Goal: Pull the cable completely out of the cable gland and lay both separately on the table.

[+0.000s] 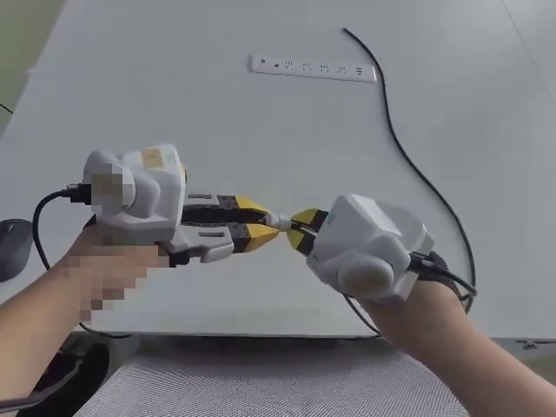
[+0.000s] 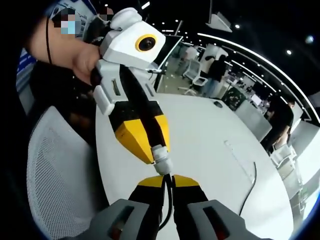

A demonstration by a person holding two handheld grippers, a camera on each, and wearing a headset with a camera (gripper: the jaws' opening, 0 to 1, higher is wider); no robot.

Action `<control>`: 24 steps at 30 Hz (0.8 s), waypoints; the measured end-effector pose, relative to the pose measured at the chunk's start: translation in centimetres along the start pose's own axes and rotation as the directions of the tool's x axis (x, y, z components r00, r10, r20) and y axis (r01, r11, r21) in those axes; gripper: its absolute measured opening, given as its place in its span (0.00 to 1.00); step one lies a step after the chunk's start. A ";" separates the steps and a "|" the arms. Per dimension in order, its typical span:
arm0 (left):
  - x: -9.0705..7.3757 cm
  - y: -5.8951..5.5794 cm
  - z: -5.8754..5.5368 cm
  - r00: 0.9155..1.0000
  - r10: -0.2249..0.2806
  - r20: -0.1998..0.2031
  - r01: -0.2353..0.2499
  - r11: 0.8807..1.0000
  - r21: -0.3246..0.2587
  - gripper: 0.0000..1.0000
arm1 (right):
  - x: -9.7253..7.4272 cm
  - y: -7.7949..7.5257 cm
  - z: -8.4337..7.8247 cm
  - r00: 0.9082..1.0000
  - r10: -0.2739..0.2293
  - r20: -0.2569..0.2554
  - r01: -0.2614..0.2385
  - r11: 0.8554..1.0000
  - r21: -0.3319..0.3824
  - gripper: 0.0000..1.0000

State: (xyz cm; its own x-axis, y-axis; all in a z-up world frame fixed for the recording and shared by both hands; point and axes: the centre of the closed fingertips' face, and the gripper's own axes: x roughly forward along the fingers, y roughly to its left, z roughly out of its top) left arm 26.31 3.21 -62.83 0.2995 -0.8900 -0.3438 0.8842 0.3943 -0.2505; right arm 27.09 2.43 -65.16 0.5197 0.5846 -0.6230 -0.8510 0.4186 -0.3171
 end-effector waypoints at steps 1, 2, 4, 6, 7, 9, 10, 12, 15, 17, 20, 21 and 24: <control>0.0 0.0 0.0 1.000 0.000 0.001 0.000 1.000 0.001 0.15 | -0.1 0.0 0.1 1.000 0.000 0.002 0.000 1.000 0.003 0.00; 0.0 0.0 0.0 1.000 0.000 0.001 0.000 1.000 0.001 0.15 | -0.1 -0.1 0.1 1.000 0.000 0.004 0.000 1.000 0.008 0.00; 0.1 0.1 0.0 1.000 -0.001 -0.001 0.001 1.000 0.003 0.15 | 0.0 -0.1 0.0 1.000 0.003 0.006 -0.003 1.000 0.026 0.00; 0.1 0.1 0.0 1.000 -0.001 -0.003 0.001 1.000 0.006 0.15 | 0.0 -0.2 0.0 1.000 0.006 0.008 -0.006 0.999 0.045 0.00; 0.1 0.1 0.1 1.000 -0.001 -0.003 0.001 1.000 0.005 0.15 | 0.0 -0.2 0.0 1.000 0.005 0.009 -0.006 0.999 0.049 0.00; 0.1 0.1 0.2 1.000 -0.002 -0.001 0.002 1.000 0.006 0.15 | 0.0 -0.2 0.0 1.000 0.004 0.013 -0.005 0.999 0.052 0.00; 0.1 0.1 0.2 1.000 -0.002 0.000 0.002 1.000 0.006 0.15 | 0.0 -0.2 0.0 1.000 0.003 0.013 -0.004 0.998 0.056 0.00; 0.1 0.1 0.2 1.000 -0.002 0.000 0.002 1.000 0.007 0.15 | 0.0 -0.3 -0.1 1.000 0.001 0.012 -0.002 0.998 0.060 0.00; 0.0 0.2 0.3 1.000 0.001 0.003 -0.001 1.000 0.004 0.15 | 0.0 -0.6 -0.8 1.000 -0.006 -0.004 0.006 0.997 0.073 0.00; 0.0 0.2 0.2 1.000 0.001 0.002 -0.001 1.000 0.005 0.15 | -0.1 -0.7 -1.1 1.000 -0.007 -0.010 0.007 0.996 0.093 0.00; 0.0 0.2 0.2 1.000 0.001 0.001 -0.001 1.000 0.006 0.15 | -0.1 -0.8 -1.7 1.000 -0.005 -0.009 0.007 0.987 0.162 0.00; 0.0 0.2 0.2 1.000 0.002 0.002 -0.002 1.000 0.008 0.15 | -0.1 -0.9 -2.0 1.000 -0.007 -0.012 0.009 0.982 0.189 0.00; 0.0 0.2 0.3 1.000 0.005 0.003 -0.005 1.000 0.008 0.15 | 0.0 -1.3 -2.8 1.000 -0.006 -0.021 0.011 0.961 0.276 0.00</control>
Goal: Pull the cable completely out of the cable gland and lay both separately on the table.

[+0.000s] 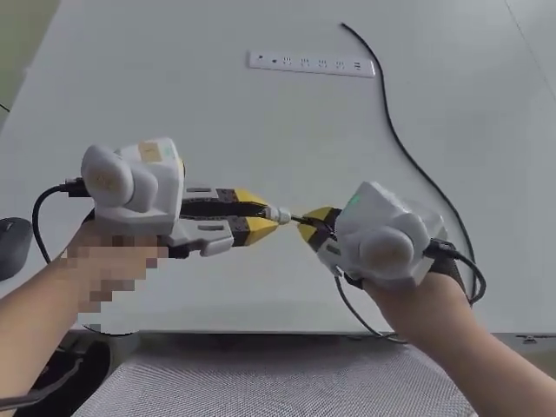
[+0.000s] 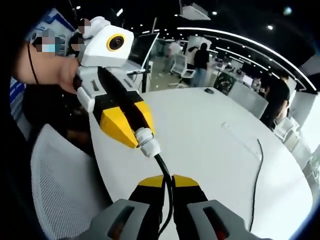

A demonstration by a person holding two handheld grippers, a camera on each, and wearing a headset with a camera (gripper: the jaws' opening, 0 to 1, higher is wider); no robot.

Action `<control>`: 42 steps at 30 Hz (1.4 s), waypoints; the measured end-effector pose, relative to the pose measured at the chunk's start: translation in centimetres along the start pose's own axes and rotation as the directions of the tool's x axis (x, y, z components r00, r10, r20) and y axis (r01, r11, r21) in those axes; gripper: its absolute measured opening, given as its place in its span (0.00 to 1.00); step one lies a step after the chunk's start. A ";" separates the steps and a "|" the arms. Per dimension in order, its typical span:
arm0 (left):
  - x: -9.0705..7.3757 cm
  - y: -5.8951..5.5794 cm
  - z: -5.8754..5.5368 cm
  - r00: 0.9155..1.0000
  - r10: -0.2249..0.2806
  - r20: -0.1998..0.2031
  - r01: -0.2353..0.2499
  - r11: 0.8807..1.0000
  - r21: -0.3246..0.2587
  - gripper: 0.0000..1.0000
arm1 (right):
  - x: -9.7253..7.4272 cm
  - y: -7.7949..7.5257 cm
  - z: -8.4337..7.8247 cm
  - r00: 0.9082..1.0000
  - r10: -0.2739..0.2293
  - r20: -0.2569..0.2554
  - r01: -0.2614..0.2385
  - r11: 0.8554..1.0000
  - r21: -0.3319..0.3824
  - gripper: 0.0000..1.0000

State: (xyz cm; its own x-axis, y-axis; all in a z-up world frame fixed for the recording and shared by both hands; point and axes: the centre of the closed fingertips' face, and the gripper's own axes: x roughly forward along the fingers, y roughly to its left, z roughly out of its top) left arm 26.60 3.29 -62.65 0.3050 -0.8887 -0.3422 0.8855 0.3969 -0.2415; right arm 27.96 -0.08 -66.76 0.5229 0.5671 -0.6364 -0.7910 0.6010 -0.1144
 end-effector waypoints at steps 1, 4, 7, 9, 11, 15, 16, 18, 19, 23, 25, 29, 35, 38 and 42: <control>0.0 0.0 0.0 1.000 0.000 0.000 0.000 1.000 0.001 0.15 | 0.0 -0.2 -0.2 1.000 -0.001 -0.001 0.001 1.000 0.015 0.00; 0.0 0.1 0.0 1.000 0.000 0.000 0.000 1.000 0.002 0.15 | 0.0 -0.9 -1.0 1.000 -0.006 -0.017 0.007 0.998 0.056 0.00; 0.0 0.1 0.2 1.000 -0.003 0.007 0.003 1.000 -0.004 0.15 | 0.0 -1.4 -1.6 1.000 -0.012 -0.021 0.015 0.991 0.137 0.00; 0.0 0.2 0.2 1.000 -0.002 0.008 0.002 1.000 -0.005 0.15 | 0.0 -1.7 -2.1 0.999 -0.011 -0.031 0.017 0.981 0.191 0.00; 0.1 0.2 0.3 1.000 -0.002 0.007 0.002 1.000 -0.002 0.15 | 0.2 -2.0 -2.5 0.999 -0.008 -0.037 0.016 0.974 0.226 0.00; 0.1 0.2 0.4 1.000 -0.003 0.009 0.003 1.000 0.000 0.15 | 0.4 -2.2 -3.5 0.999 -0.003 -0.052 0.019 0.949 0.313 0.00; 0.1 0.2 0.4 1.000 -0.003 0.011 0.003 1.000 0.000 0.15 | 0.4 -2.3 -3.8 0.999 -0.002 -0.054 0.021 0.935 0.354 0.00; 0.0 0.3 0.4 1.000 -0.002 0.012 0.002 1.000 0.002 0.15 | 0.4 -2.5 -4.3 0.998 -0.004 -0.058 0.027 0.913 0.407 0.00; 0.0 0.3 0.5 1.000 -0.001 0.014 0.001 1.000 0.002 0.15 | 0.4 -2.7 -4.4 0.998 -0.004 -0.059 0.029 0.909 0.415 0.01; -0.1 0.3 0.4 1.000 -0.001 0.012 0.001 1.000 0.003 0.15 | 0.5 -2.8 -5.1 0.998 0.003 -0.069 0.028 0.893 0.449 0.01; -0.1 0.3 0.3 1.000 -0.002 0.009 0.002 1.000 0.004 0.15 | 0.6 -2.6 -5.1 0.998 0.006 -0.064 0.023 0.894 0.447 0.01; -0.1 0.3 0.3 1.000 -0.002 0.012 0.002 1.000 0.001 0.15 | 0.6 -2.5 -5.0 0.998 0.007 -0.066 0.022 0.900 0.434 0.01; -0.1 0.5 0.5 1.000 0.000 0.015 0.000 1.000 -0.002 0.15 | 0.8 -2.3 -5.0 0.998 0.017 -0.059 0.012 0.895 0.447 0.02; -0.1 0.5 0.5 1.000 -0.003 0.020 0.003 1.000 -0.002 0.15 | 0.6 -2.1 -5.1 0.997 0.016 -0.069 0.011 0.929 0.371 0.02; -0.1 0.4 0.6 1.000 -0.006 0.024 0.006 1.000 -0.002 0.15 | 0.5 -1.7 -4.4 0.999 0.017 -0.051 -0.001 0.952 0.306 0.10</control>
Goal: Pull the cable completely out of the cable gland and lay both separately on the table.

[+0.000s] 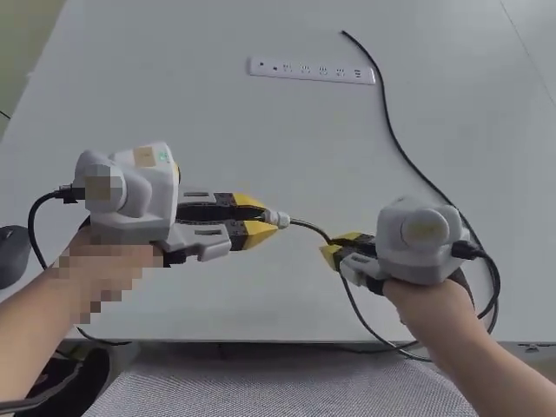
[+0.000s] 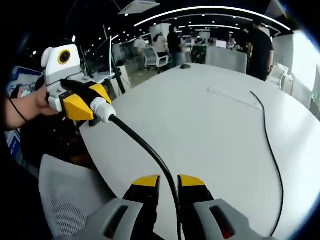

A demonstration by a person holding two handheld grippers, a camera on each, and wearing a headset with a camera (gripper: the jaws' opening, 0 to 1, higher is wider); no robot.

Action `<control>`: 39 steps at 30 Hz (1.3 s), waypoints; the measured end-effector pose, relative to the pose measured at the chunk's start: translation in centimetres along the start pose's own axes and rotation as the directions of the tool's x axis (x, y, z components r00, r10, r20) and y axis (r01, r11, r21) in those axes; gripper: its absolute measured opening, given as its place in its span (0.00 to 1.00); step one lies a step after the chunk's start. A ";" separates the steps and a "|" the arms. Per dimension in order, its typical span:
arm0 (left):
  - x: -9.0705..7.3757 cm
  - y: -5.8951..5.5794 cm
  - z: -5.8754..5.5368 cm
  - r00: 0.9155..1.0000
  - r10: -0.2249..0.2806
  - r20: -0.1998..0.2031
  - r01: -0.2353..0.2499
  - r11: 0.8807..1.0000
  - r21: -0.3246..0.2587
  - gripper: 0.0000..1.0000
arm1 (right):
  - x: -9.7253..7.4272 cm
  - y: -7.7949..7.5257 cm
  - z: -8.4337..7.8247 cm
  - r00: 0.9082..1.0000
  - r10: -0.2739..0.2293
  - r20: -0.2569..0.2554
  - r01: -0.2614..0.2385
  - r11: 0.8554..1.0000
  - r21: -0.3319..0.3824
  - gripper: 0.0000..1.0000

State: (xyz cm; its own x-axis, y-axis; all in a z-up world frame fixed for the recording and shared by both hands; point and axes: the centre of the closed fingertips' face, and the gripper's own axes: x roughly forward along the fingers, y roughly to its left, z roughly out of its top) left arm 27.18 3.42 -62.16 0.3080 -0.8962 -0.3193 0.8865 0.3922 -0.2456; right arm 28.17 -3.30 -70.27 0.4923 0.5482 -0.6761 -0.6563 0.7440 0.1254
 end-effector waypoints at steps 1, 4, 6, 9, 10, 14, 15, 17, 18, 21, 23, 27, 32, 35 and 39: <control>0.0 0.0 0.0 1.000 0.000 0.001 0.000 1.000 0.000 0.15 | -0.1 0.3 0.3 1.000 0.005 0.007 -0.005 1.000 -0.019 0.11; 0.0 -0.1 0.0 1.000 0.000 0.002 0.000 1.000 0.004 0.15 | -0.5 1.0 1.3 1.000 -0.003 0.015 0.005 0.988 -0.154 0.15; -0.1 0.0 0.0 1.000 0.001 -0.001 -0.001 1.000 0.001 0.15 | -1.1 1.7 3.1 0.998 -0.012 0.068 0.031 0.957 -0.289 0.15; -0.2 0.0 -0.1 1.000 0.002 -0.002 -0.002 1.000 0.000 0.15 | -1.6 3.4 4.9 0.995 0.013 0.099 0.027 0.918 -0.397 0.14; -0.2 0.0 -0.1 1.000 0.003 -0.003 -0.003 1.000 0.000 0.15 | -1.6 4.0 5.2 0.994 0.032 0.101 0.013 0.911 -0.413 0.13; -0.3 -0.1 -0.1 1.000 0.003 -0.003 -0.003 1.000 -0.001 0.15 | -1.5 5.5 6.1 0.994 0.048 0.097 0.010 0.848 -0.530 0.11; -0.3 -0.2 -0.1 1.000 0.003 -0.002 -0.003 1.000 -0.001 0.15 | -1.5 5.7 6.1 0.994 0.048 0.095 0.010 0.844 -0.536 0.11; -0.3 -0.2 -0.1 1.000 0.003 -0.001 -0.003 1.000 -0.002 0.15 | -1.3 5.9 6.3 0.993 0.057 0.099 0.006 0.839 -0.544 0.10; -0.2 -0.3 -0.1 1.000 0.003 -0.001 -0.003 1.000 -0.002 0.15 | -1.3 6.0 6.4 0.993 0.058 0.099 0.005 0.837 -0.548 0.09; -0.3 -0.4 -0.1 1.000 0.004 0.000 -0.004 1.000 -0.002 0.15 | -1.0 6.0 6.3 0.995 0.053 0.083 0.007 0.804 -0.595 0.07; -0.3 -0.4 -0.1 1.000 0.006 0.001 -0.006 1.000 -0.002 0.15 | -1.0 5.9 6.3 0.995 0.054 0.082 0.005 0.803 -0.596 0.02; -0.3 -0.5 -0.2 1.000 0.003 0.002 -0.003 1.000 -0.006 0.15 | -1.1 5.9 6.1 0.994 0.060 0.086 0.003 0.806 -0.592 0.01; -0.1 -0.7 -0.4 1.000 -0.002 0.000 0.002 1.000 -0.009 0.15 | -1.1 5.8 5.9 0.995 0.062 0.084 -0.001 0.812 -0.583 0.01; -0.1 -0.7 -0.2 1.000 -0.003 0.003 0.003 1.000 -0.009 0.15 | -1.2 5.4 6.0 0.995 0.053 0.088 0.006 0.831 -0.557 0.01; 0.0 -0.6 0.0 1.000 -0.004 0.012 0.005 1.000 -0.006 0.15 | -1.2 4.9 5.9 0.995 0.047 0.088 0.007 0.850 -0.527 0.01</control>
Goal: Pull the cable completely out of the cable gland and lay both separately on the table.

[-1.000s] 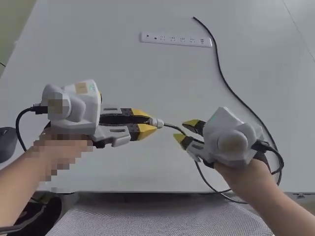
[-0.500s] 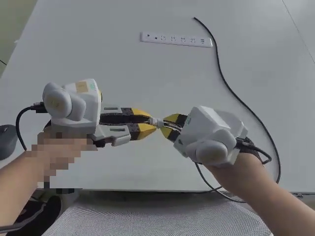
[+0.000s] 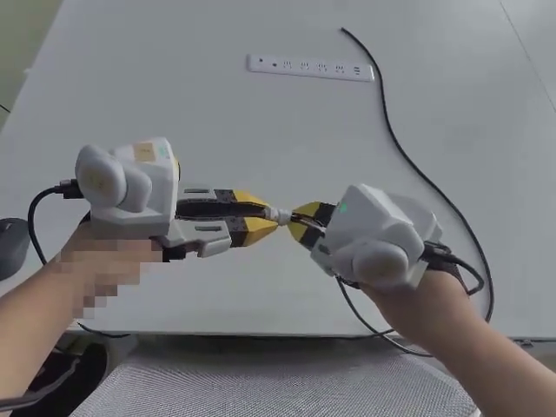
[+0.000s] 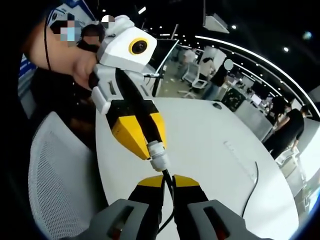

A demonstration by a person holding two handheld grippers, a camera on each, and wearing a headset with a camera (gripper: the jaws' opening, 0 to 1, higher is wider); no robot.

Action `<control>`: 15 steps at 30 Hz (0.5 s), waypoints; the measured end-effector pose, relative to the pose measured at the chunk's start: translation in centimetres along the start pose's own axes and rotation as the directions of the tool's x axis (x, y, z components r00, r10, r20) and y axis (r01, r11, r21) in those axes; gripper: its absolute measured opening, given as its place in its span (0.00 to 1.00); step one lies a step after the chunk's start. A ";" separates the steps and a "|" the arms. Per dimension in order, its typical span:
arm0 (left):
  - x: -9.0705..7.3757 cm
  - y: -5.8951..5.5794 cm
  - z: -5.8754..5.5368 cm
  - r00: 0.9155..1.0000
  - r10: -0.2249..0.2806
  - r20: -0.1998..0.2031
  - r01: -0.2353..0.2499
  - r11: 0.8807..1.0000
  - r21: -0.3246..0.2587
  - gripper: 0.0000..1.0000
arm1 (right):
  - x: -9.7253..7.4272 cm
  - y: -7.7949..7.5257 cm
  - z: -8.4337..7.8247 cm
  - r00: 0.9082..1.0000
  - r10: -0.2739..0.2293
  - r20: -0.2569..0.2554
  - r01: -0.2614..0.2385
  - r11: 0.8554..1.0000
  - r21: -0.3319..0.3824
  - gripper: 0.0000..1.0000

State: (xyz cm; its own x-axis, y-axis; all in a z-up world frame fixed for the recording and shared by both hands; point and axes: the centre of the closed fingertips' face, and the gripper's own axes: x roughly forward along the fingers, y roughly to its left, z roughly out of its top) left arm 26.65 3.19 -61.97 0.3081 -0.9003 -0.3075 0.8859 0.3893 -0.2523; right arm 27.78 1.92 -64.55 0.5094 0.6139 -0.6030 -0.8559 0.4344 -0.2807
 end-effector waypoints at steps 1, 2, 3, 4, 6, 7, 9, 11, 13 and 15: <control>0.0 0.0 0.0 1.000 -0.001 0.001 0.001 1.000 0.004 0.15 | 0.0 0.0 0.0 1.000 0.001 0.004 -0.001 1.000 0.014 0.01; 0.0 0.0 0.1 1.000 -0.001 0.001 0.001 1.000 0.006 0.15 | 0.0 0.0 0.0 1.000 0.000 0.006 0.000 1.000 0.020 0.01; 0.1 0.0 0.1 1.000 -0.001 -0.001 0.001 1.000 0.006 0.15 | 0.0 0.0 0.0 1.000 0.001 0.007 -0.001 1.000 0.026 0.01; 0.1 0.0 0.1 1.000 -0.001 -0.001 0.001 1.000 0.006 0.15 | 0.0 0.1 -0.1 1.000 0.002 0.008 -0.003 1.000 0.031 0.01; 0.1 0.0 0.0 1.000 0.000 -0.003 0.000 1.000 0.008 0.15 | 0.1 0.0 -0.1 1.000 0.003 0.014 -0.004 0.998 0.064 0.01; 0.1 0.0 0.0 1.000 0.000 -0.003 0.000 1.000 0.008 0.15 | 0.1 0.0 -0.3 1.000 0.000 0.010 0.000 0.997 0.077 0.01; 0.0 0.0 0.2 1.000 0.001 0.002 -0.001 1.000 0.007 0.15 | 0.0 -0.3 -0.6 1.000 -0.010 0.004 0.009 0.995 0.101 0.01; -0.1 0.0 0.3 1.000 0.000 0.006 0.000 1.000 0.005 0.15 | 0.0 -0.5 -1.0 1.000 -0.015 -0.005 0.015 0.992 0.123 0.01; -0.3 0.0 0.5 1.000 0.000 0.012 0.000 1.000 0.004 0.15 | -0.1 -0.9 -1.6 1.000 -0.020 -0.016 0.022 0.988 0.154 0.01; -0.3 0.0 0.6 1.000 0.000 0.016 0.000 1.000 0.004 0.15 | -0.1 -1.1 -2.0 1.000 -0.021 -0.019 0.024 0.984 0.175 0.01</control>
State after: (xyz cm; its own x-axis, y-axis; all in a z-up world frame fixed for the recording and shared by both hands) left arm 26.72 3.39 -61.34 0.3136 -0.9032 -0.2931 0.8872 0.3887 -0.2487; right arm 28.49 0.02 -65.71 0.5253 0.5923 -0.6109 -0.8145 0.5578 -0.1595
